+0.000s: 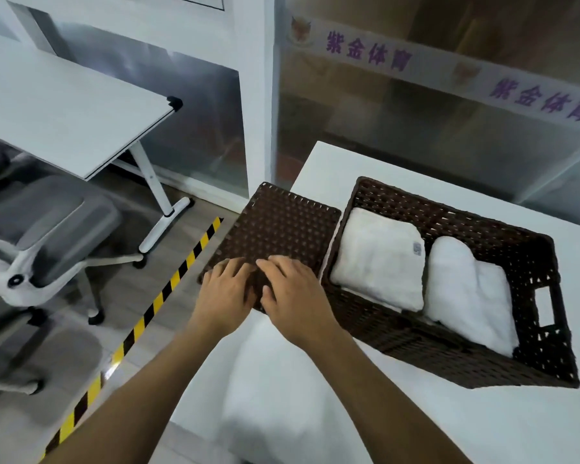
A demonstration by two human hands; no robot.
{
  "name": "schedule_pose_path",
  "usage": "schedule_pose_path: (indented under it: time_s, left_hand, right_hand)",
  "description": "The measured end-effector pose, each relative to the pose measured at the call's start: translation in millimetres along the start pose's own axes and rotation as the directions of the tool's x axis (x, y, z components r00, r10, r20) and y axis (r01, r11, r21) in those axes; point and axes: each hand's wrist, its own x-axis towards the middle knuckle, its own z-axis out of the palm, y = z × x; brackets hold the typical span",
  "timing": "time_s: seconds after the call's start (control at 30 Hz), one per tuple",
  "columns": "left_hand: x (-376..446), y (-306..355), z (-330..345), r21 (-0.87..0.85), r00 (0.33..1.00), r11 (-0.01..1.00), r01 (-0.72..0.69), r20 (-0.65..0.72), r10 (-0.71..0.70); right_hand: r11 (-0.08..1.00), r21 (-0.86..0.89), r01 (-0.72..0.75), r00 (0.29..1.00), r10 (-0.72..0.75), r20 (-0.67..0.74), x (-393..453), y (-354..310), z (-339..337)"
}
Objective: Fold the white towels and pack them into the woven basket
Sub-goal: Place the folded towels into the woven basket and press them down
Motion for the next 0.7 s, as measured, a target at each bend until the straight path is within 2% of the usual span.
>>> schedule_pose_path:
  time_s: [0.1,0.2,0.3,0.5,0.7]
  left_hand:
    - [-7,-16,29,-0.022,0.998,1.000,0.007,0.058,-0.006]
    - [-10,-27,56,0.024,0.982,1.000,-0.006,0.190,0.002]
    - [-8,-36,78,0.070,0.955,0.997,-0.026,0.297,0.004]
    - [-2,-54,118,0.137,0.898,0.991,-0.007,0.437,-0.054]
    - [-7,-52,138,0.170,0.939,0.985,-0.034,0.342,-0.026]
  right_hand:
    - [0.994,-0.017,-0.109,0.981,0.110,0.160,-16,9,40]
    - [0.968,-0.082,-0.237,0.906,0.250,0.341,-34,27,76]
    - [0.944,-0.134,-0.302,0.834,0.330,0.442,-52,41,107]
    - [0.926,-0.191,-0.325,0.762,0.376,0.527,-77,58,149]
    - [0.910,-0.196,-0.366,0.782,0.414,0.466,-88,63,157]
